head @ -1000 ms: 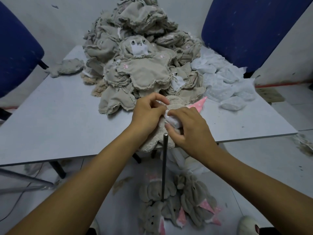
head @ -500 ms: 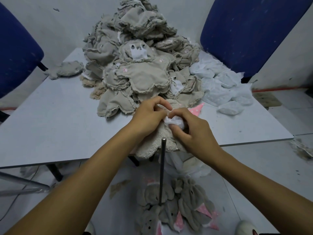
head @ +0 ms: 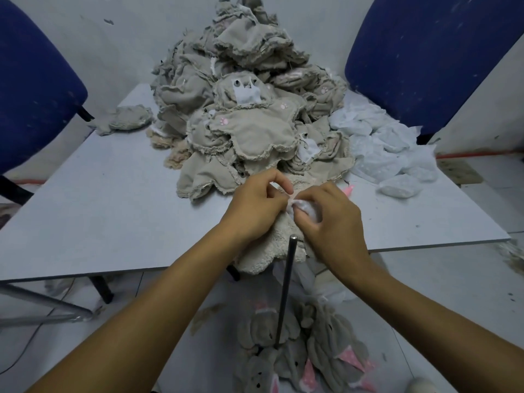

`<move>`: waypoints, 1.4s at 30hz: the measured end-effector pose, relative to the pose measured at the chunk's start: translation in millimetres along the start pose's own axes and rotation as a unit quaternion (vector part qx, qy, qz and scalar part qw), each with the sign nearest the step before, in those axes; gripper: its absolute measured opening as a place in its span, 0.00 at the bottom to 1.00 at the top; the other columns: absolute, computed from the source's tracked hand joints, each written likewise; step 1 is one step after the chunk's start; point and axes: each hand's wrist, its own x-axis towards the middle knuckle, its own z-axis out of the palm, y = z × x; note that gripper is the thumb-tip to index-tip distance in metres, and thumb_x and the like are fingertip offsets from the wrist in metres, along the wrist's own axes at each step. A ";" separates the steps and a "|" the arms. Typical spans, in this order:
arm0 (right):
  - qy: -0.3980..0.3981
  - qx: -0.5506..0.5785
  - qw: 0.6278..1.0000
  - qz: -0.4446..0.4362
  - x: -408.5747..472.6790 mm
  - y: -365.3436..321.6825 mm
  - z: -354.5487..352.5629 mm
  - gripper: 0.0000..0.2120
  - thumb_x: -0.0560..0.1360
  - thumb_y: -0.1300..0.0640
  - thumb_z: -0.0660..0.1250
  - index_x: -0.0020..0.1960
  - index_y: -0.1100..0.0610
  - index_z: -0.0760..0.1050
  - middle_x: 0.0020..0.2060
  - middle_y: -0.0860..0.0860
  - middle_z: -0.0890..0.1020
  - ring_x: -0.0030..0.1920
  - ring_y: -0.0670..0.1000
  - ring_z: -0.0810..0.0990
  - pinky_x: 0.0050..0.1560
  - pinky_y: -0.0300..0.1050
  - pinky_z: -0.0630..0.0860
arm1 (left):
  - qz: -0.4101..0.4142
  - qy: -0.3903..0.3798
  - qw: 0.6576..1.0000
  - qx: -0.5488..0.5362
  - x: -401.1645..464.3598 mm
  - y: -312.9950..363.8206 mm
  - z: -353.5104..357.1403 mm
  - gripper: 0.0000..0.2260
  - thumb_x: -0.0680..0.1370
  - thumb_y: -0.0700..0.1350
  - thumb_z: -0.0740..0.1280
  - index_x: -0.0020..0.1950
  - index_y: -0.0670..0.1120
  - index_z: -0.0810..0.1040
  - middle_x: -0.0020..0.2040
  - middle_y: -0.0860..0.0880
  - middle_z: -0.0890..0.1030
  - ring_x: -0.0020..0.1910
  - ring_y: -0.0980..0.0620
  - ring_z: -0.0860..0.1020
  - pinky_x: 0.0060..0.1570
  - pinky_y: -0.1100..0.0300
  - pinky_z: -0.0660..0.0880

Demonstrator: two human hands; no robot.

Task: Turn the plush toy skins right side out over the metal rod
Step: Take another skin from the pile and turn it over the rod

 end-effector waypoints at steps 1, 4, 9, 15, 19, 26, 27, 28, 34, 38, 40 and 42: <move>-0.008 -0.009 1.000 -0.027 -2.5 0.1 0.6 0.04 0.73 0.59 0.73 0.48 0.56 0.82 0.45 0.50 0.79 0.44 0.50 0.77 0.39 0.52 0.76 | -0.008 0.004 1.000 -0.010 -0.3 -0.9 -0.7 0.13 0.74 0.36 0.67 0.40 0.55 0.78 0.28 0.54 0.75 0.27 0.55 0.71 0.32 0.56 0.69; -0.042 -0.048 0.994 -0.093 -9.0 1.3 2.9 0.09 0.76 0.54 0.68 0.46 0.60 0.81 0.45 0.53 0.77 0.45 0.52 0.74 0.37 0.51 0.74 | -0.012 0.014 1.000 -0.022 -2.3 -0.5 -1.0 0.12 0.75 0.36 0.68 0.39 0.54 0.78 0.26 0.56 0.74 0.27 0.54 0.71 0.32 0.56 0.69; -0.052 -0.043 0.996 -0.063 -6.8 1.5 1.8 0.08 0.79 0.54 0.67 0.50 0.57 0.83 0.48 0.52 0.78 0.48 0.52 0.76 0.42 0.50 0.75 | -0.009 0.020 1.000 -0.012 -1.9 7.2 0.3 0.12 0.75 0.37 0.67 0.39 0.53 0.79 0.28 0.54 0.76 0.26 0.56 0.71 0.31 0.58 0.68; -0.006 0.056 0.998 0.010 -2.4 1.6 -4.6 0.09 0.74 0.54 0.73 0.54 0.52 0.80 0.44 0.47 0.83 0.44 0.47 0.81 0.44 0.48 0.78 | -0.018 0.040 0.998 0.034 -5.0 14.9 7.8 0.10 0.75 0.39 0.65 0.40 0.54 0.79 0.31 0.53 0.78 0.26 0.58 0.72 0.28 0.62 0.68; -0.023 -0.045 0.999 0.002 -0.8 -3.1 4.8 0.05 0.74 0.52 0.71 0.49 0.50 0.82 0.44 0.47 0.76 0.41 0.50 0.76 0.32 0.45 0.71 | 0.000 0.044 0.996 0.076 -8.9 20.2 6.2 0.09 0.76 0.39 0.65 0.42 0.53 0.78 0.32 0.50 0.80 0.26 0.60 0.74 0.27 0.64 0.70; -0.013 -0.066 0.998 0.017 -0.3 -5.7 12.0 0.08 0.75 0.51 0.70 0.51 0.53 0.80 0.46 0.49 0.75 0.44 0.50 0.75 0.34 0.45 0.68 | 0.029 0.044 0.990 0.130 -14.2 20.8 4.6 0.09 0.77 0.39 0.64 0.43 0.54 0.75 0.33 0.49 0.80 0.30 0.57 0.76 0.27 0.61 0.73; -0.020 -0.056 0.998 0.007 -2.2 -4.8 10.8 0.09 0.76 0.50 0.69 0.53 0.53 0.82 0.48 0.49 0.75 0.47 0.50 0.75 0.36 0.44 0.70 | 0.018 0.050 0.991 0.124 -13.1 18.8 3.4 0.08 0.77 0.40 0.64 0.44 0.54 0.76 0.34 0.50 0.79 0.30 0.59 0.75 0.26 0.64 0.70; -0.030 -0.044 0.999 -0.001 -3.2 -4.6 9.6 0.11 0.77 0.49 0.67 0.55 0.52 0.83 0.50 0.49 0.75 0.50 0.49 0.75 0.38 0.44 0.71 | 0.006 0.055 0.992 0.110 -11.9 17.1 2.2 0.08 0.77 0.40 0.64 0.44 0.54 0.76 0.34 0.50 0.79 0.30 0.60 0.74 0.25 0.67 0.68; -0.036 0.050 0.998 -0.015 -7.7 -1.4 1.7 0.14 0.76 0.56 0.71 0.61 0.54 0.78 0.49 0.48 0.82 0.49 0.52 0.79 0.47 0.45 0.75 | -0.036 0.071 0.995 0.061 -3.8 13.0 0.1 0.08 0.75 0.41 0.68 0.43 0.54 0.78 0.31 0.54 0.78 0.29 0.62 0.74 0.27 0.69 0.66; -0.027 0.021 0.999 -0.027 -4.5 1.2 4.9 0.10 0.77 0.55 0.71 0.57 0.53 0.83 0.50 0.50 0.82 0.50 0.53 0.78 0.49 0.44 0.73 | -0.014 0.070 0.993 0.089 -7.1 16.5 1.4 0.08 0.73 0.40 0.67 0.41 0.54 0.78 0.34 0.52 0.80 0.32 0.60 0.76 0.28 0.67 0.69; -0.026 0.054 0.998 -0.019 -2.6 0.3 4.7 0.10 0.77 0.55 0.71 0.58 0.53 0.84 0.50 0.52 0.78 0.49 0.50 0.77 0.48 0.43 0.75 | -0.003 0.082 0.993 0.089 -8.5 19.6 0.8 0.08 0.72 0.40 0.67 0.40 0.54 0.78 0.33 0.52 0.80 0.31 0.60 0.75 0.27 0.68 0.68; -0.030 0.081 0.996 -0.021 -2.2 1.6 1.5 0.12 0.76 0.54 0.72 0.59 0.52 0.82 0.48 0.49 0.79 0.46 0.45 0.78 0.46 0.41 0.76 | -0.003 0.090 0.993 0.077 -8.7 21.0 0.8 0.08 0.72 0.39 0.67 0.40 0.53 0.78 0.33 0.52 0.80 0.30 0.61 0.75 0.27 0.69 0.67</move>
